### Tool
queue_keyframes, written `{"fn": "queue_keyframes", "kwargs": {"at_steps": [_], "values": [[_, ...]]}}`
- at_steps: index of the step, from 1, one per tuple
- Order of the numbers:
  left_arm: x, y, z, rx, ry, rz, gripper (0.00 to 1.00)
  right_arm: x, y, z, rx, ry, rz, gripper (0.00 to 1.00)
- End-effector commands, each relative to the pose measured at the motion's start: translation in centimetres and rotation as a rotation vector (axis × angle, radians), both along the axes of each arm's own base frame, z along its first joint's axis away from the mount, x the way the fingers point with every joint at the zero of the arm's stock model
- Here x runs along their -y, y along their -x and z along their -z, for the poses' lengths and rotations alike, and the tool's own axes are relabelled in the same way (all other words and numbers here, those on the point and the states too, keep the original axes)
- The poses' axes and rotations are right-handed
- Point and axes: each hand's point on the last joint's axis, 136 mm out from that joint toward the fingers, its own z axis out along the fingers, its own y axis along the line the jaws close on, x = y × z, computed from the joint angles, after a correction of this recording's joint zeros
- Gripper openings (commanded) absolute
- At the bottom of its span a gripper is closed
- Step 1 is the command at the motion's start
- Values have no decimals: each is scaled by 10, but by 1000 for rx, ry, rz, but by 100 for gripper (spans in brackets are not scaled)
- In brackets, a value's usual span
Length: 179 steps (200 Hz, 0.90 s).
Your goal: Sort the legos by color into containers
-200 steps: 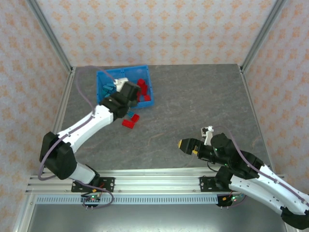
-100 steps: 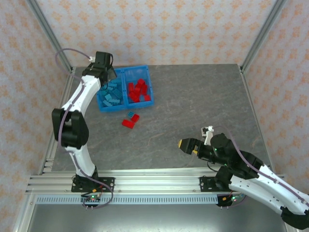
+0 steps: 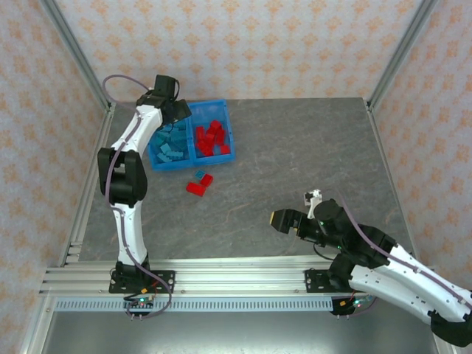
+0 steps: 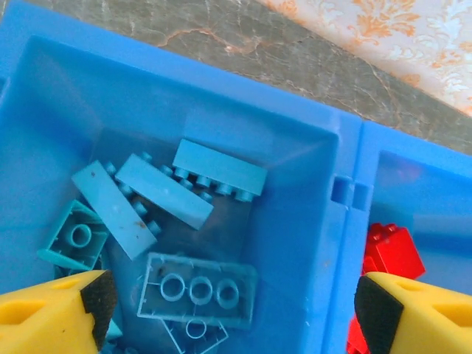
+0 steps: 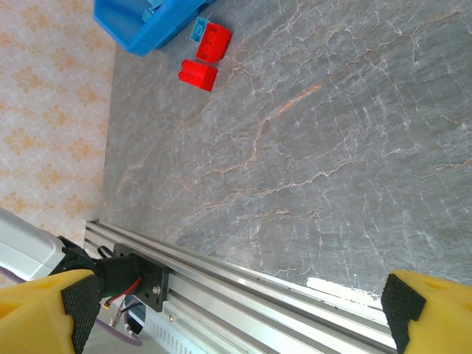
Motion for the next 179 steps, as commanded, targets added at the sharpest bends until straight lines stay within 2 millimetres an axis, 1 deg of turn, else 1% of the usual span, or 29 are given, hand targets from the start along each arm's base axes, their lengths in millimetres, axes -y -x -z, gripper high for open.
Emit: {"fn": "queue_keyframes", "kwargs": {"at_steps": [1,5,8,9,12,25,36,37,43,50,52,56,69,78,87,99,107,115,116,119,122,132,135,148,156,170,179], "values": [[4,21,-69,119,43,17,89,-4,-3,-13,35,-21,-7,99],[5,25,-77,132,50,23,89,-5,-2,-14,33,-28,-9,99],[6,27,-77,130,55,30,89,-5,-2,-14,32,-30,-9,99],[6,29,-84,145,58,31,89,-5,-2,-14,31,-31,-10,99],[8,34,-95,165,66,39,89,-6,-2,-14,31,-32,-10,99],[18,53,-118,210,109,77,89,-8,-4,-14,30,-50,-6,99],[32,77,-142,267,149,128,90,-12,-7,-17,34,-73,2,99],[34,78,-142,267,152,133,90,-12,-7,-17,36,-75,3,99],[41,94,-158,308,159,159,91,-15,-9,-19,42,-84,4,99],[51,116,-169,339,152,200,93,-19,-13,-22,47,-87,5,99],[54,120,-168,340,146,212,94,-20,-14,-23,48,-87,4,99],[59,136,-178,365,131,236,95,-23,-15,-24,49,-82,-1,99],[69,183,-191,413,66,293,98,-38,-21,-29,49,-73,-36,99],[73,216,-188,432,37,334,100,-54,-25,-32,45,-74,-79,99],[72,246,-186,456,26,360,100,-71,-30,-33,41,-75,-120,99],[71,281,-174,469,45,398,100,-94,-39,-31,34,-68,-168,99],[72,302,-164,465,68,438,100,-109,-47,-28,29,-53,-193,99],[73,322,-148,438,84,478,100,-121,-56,-22,24,-17,-208,99],[73,324,-146,433,85,483,100,-124,-58,-18,18,-3,-211,99],[74,330,-140,417,92,498,100,-128,-62,-21,25,3,-213,99],[75,337,-133,401,97,515,100,-132,-67,-12,11,33,-213,99],[77,359,-114,348,115,570,100,-142,-84,1,-3,109,-192,99],[77,365,-107,330,121,583,100,-143,-88,8,-12,140,-180,99],[82,386,-85,271,157,640,100,-149,-114,26,-20,249,-108,99],[91,396,-74,255,211,688,100,-151,-128,39,-23,314,-65,99],[110,408,-65,258,321,767,100,-163,-148,54,-10,385,-37,98],[115,409,-66,277,347,793,100,-170,-159,63,-4,422,-28,98]]}}
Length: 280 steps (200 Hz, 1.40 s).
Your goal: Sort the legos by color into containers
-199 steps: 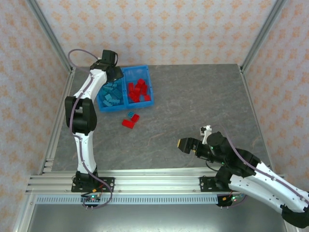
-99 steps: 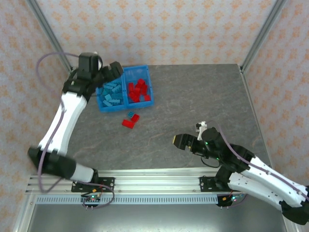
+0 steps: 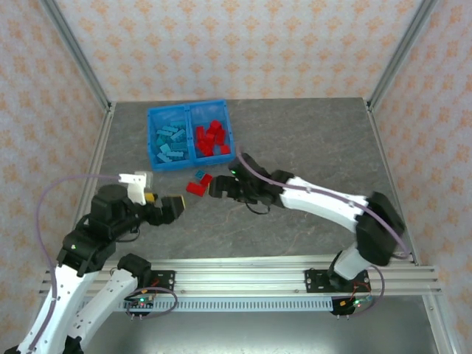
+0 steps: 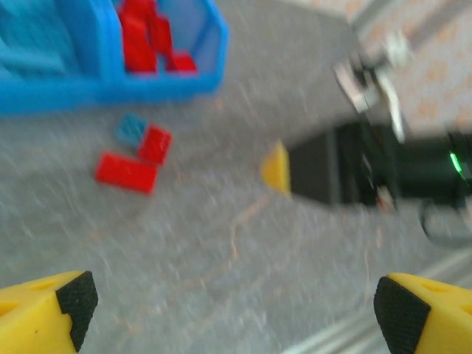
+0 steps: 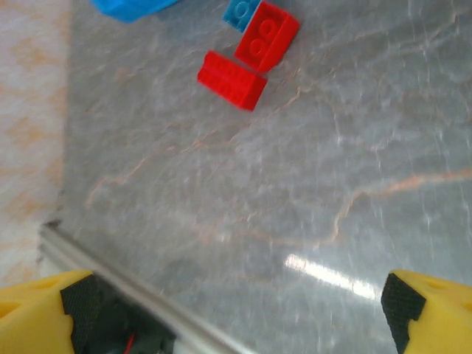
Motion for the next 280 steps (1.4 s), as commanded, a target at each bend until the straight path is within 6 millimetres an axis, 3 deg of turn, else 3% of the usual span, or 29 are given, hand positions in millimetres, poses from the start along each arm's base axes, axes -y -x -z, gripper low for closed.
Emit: {"fn": "queue_keyframes", "kwargs": {"at_steps": [1,34,94,120,146,205,219,244,280], "values": [[28,28,12,-58,96,191,100,-3,-31,20,77,162,51,98],[34,27,14,-71,84,239,100,-38,-54,45,66,218,19,98],[33,29,14,-64,87,239,100,-63,-91,84,96,348,30,99],[33,29,14,-61,85,237,100,-67,-104,96,111,394,48,90],[30,28,15,-55,79,223,100,-71,-107,106,95,408,46,74],[29,26,16,-58,76,211,100,-57,-95,126,0,371,110,44],[29,26,15,-53,78,215,100,-49,-91,127,-5,371,126,41],[30,26,14,-50,84,219,100,-29,-87,118,13,374,150,36],[35,30,8,-25,111,257,100,-8,-84,87,69,344,129,20]]}}
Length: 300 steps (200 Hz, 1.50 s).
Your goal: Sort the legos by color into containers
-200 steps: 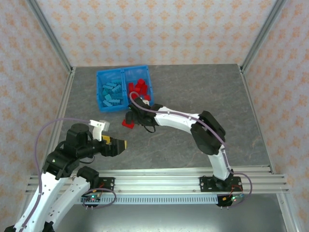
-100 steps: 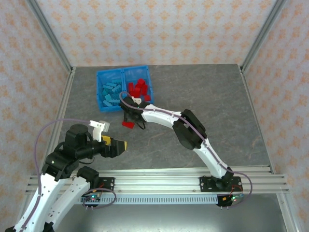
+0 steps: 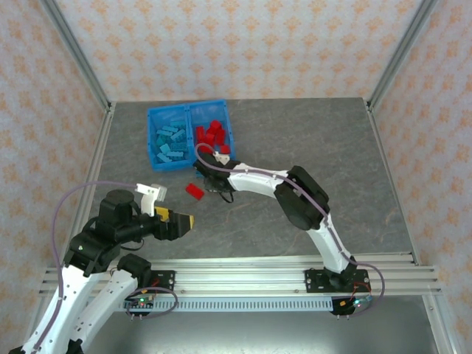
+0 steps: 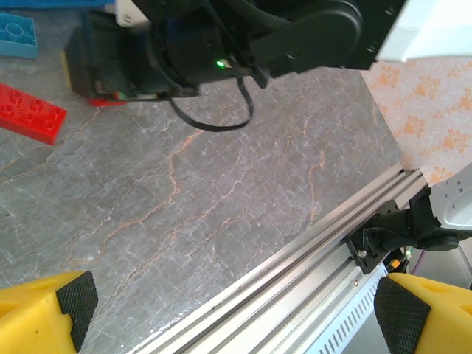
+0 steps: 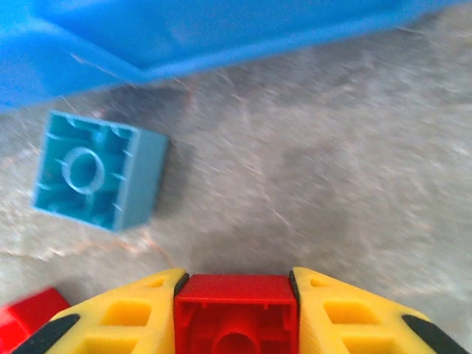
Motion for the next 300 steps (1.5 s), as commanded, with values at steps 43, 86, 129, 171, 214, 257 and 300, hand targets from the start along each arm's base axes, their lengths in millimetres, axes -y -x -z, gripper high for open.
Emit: {"fn": "queue_keyframes", "kwargs": {"at_steps": [43,86,129,171,214,257,300], "values": [[2,3,-12,87,27,24,100,16,9,-122,199,-131,-139,19],[-21,-9,-5,82,-29,-125,100,13,-20,-212,431,-118,-191,23],[-80,-25,11,11,-150,-481,100,-2,-90,-204,469,25,-170,22],[-102,-29,1,66,-97,-615,99,-18,-149,-167,456,151,-169,22],[-98,-35,13,-26,-112,-585,100,-34,-172,-142,459,100,-213,33],[-97,-33,7,19,-98,-581,99,-37,-164,-197,512,11,-231,58],[-89,-33,8,11,-80,-531,99,-24,-112,-251,416,-118,-284,59]]}}
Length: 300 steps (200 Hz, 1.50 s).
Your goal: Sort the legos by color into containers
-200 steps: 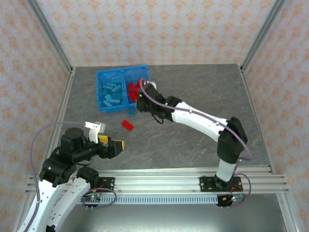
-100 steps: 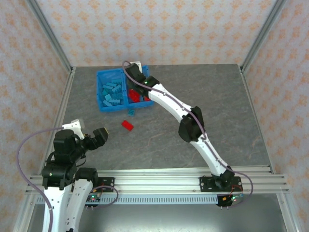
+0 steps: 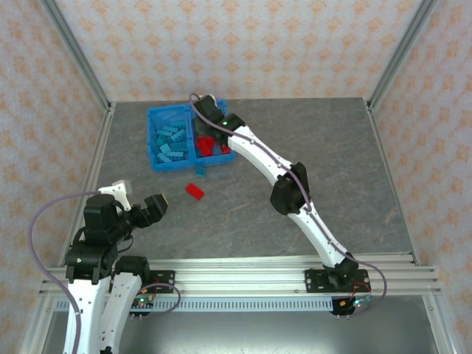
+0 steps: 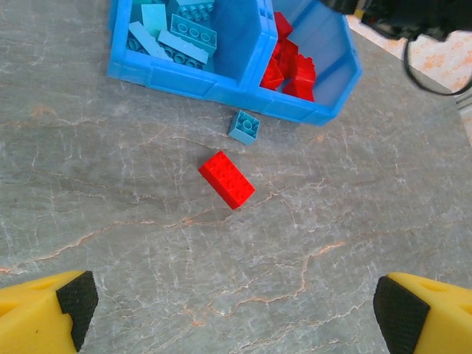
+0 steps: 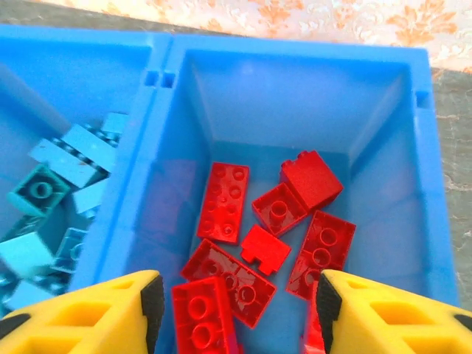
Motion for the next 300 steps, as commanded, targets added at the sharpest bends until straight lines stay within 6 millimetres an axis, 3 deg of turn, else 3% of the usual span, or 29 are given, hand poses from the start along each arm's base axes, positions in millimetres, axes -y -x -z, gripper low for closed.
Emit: {"fn": "queue_keyframes", "kwargs": {"at_steps": [1,17,50,74,86,100,137,172,207,254,277,300], "values": [[8,1,-1,2,15,49,99,10,46,-80,-34,-128,-71,59],[15,1,-2,7,33,87,99,6,88,-75,-131,-180,-173,61],[23,1,-2,8,58,131,99,-2,193,-33,-217,-176,-381,70],[29,1,-1,-1,77,171,99,8,225,6,-231,-67,-386,78],[32,1,0,-4,86,183,99,10,227,25,-253,-32,-374,83],[32,-1,1,-8,88,182,99,3,229,49,-299,18,-397,100],[32,-2,5,-37,91,183,99,-17,208,99,-316,158,-385,99],[29,-2,6,-37,84,169,99,-36,185,130,-295,214,-363,100],[28,-2,8,-49,83,163,99,-42,180,157,-317,241,-364,84],[28,-2,7,-45,83,162,100,-43,186,180,-375,241,-361,44],[29,-2,7,-47,83,167,99,-43,187,175,-379,231,-356,27],[29,-2,8,-52,85,167,99,-43,188,148,-356,188,-350,25]]}}
